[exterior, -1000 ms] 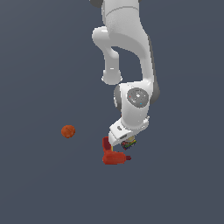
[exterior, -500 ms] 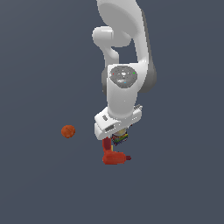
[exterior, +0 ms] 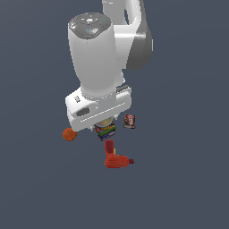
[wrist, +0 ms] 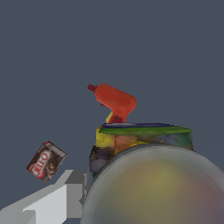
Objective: Pick up a designated object from a clutter of objects.
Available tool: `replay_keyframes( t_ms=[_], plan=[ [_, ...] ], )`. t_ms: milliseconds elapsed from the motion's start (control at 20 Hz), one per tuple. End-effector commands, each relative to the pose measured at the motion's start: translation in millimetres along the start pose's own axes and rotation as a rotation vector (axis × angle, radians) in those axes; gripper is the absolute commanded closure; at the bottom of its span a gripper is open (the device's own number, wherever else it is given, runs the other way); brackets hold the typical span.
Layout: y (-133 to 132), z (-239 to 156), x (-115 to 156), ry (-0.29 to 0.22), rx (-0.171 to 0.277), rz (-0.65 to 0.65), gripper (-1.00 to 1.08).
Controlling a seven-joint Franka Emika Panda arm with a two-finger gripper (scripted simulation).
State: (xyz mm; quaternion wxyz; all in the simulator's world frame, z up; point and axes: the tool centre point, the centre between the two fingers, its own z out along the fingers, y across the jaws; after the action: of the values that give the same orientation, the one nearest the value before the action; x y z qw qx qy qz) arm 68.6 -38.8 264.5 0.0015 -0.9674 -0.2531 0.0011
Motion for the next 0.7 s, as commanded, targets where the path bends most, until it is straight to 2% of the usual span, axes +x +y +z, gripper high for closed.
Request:
replay_keyframes(
  t_ms=[0,350,650],
  plan=[
    [16,-28,-6,0.003,-0.001,-0.001,1.08],
    [56,-92,-18,0.002,-0.002,-0.001,1.08],
    [78,-126,-23,0.002,-0.003,0.000,1.08]
  ],
)
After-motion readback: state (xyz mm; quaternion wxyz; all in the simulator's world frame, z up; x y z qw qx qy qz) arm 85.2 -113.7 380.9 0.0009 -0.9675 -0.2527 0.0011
